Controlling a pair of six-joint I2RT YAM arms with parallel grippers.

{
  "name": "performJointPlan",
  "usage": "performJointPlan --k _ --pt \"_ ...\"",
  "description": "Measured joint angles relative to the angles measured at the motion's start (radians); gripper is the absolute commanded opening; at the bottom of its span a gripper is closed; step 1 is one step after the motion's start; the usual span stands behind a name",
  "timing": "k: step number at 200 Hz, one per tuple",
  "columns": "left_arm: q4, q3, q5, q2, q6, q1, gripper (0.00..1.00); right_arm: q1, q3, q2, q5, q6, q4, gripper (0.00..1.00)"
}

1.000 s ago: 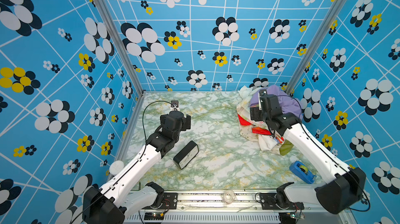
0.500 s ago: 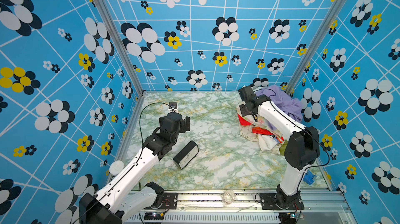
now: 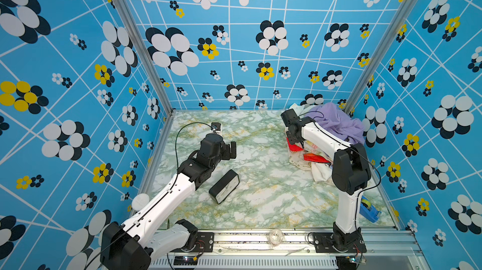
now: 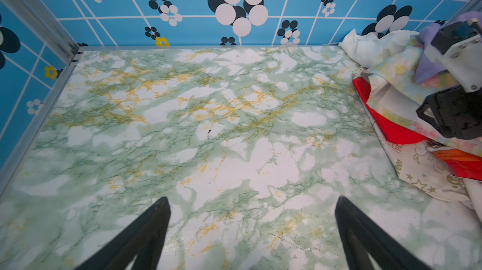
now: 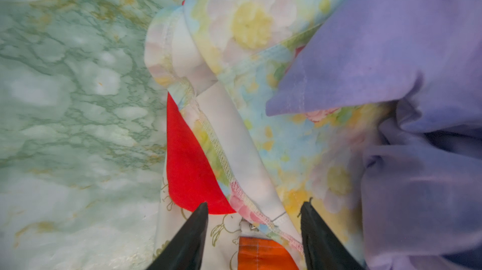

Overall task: Pick out a specific cloth from the pile
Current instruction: 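Reach the right gripper over the cloth pile while the left arm lifts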

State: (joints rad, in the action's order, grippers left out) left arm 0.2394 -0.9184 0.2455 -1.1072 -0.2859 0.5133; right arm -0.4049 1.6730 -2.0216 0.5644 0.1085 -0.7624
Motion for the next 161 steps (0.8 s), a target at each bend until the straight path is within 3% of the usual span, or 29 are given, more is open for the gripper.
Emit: performJointPlan --k 81,105,161 --pt "-0.013 0.0 -0.063 0.0 -0.006 0.005 0.99 0.156 0.069 -0.027 -0.093 0.011 0.046 0.58" --pt "-0.093 0.009 -0.205 0.01 -0.005 0.005 0.99 0.173 0.077 -0.027 -0.129 0.018 0.049 0.58" --pt "-0.309 0.066 -0.65 0.056 -0.04 -0.065 0.99 0.201 0.079 -0.027 -0.163 0.039 0.064 0.58"
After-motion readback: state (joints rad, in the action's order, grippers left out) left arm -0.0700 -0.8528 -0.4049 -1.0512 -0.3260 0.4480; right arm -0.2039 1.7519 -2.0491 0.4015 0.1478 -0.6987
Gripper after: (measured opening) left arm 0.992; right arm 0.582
